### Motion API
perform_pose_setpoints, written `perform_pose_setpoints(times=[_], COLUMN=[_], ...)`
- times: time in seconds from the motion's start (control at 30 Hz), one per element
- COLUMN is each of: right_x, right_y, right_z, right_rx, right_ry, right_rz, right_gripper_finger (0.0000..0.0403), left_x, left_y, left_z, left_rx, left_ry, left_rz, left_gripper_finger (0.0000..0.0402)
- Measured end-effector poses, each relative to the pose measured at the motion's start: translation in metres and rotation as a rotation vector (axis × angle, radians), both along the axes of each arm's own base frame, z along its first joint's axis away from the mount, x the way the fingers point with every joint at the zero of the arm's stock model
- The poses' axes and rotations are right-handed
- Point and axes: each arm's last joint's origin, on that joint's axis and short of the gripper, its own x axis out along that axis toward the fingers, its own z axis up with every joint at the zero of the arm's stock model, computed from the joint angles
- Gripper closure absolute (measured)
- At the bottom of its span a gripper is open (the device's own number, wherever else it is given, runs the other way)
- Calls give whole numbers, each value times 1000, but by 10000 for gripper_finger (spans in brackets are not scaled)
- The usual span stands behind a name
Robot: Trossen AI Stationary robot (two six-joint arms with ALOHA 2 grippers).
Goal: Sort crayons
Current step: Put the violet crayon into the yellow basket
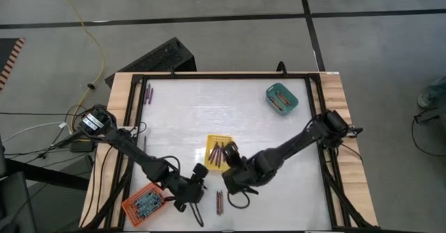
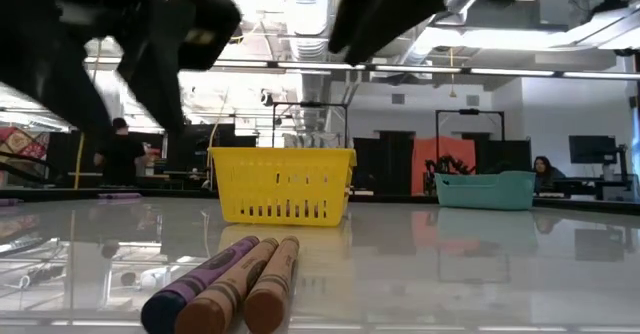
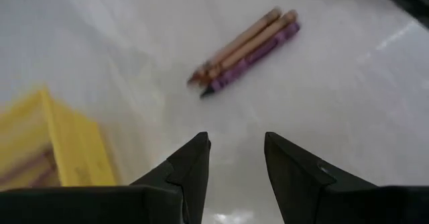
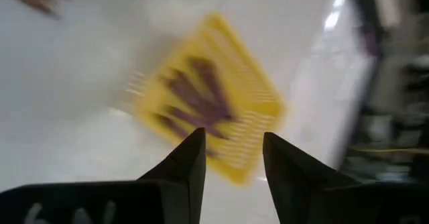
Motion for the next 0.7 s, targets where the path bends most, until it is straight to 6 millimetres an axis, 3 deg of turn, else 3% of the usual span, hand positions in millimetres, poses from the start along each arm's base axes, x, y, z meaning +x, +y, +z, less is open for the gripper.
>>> perform_pose_setpoints(times=[0.3, 0.7], right_x=[-19, -50], right_y=[41, 79], right_z=[-6, -33], right_rx=[492, 683], right_ry=[-25, -57], right_rz=[-177, -341], right_gripper_finger=[255, 255], left_x=[19, 58], left_y=[1, -17], left_z=[14, -7], left_rx=[81, 233], left_ry=[-38, 80], left_rz=[-279, -475], left_gripper_finger=[266, 266])
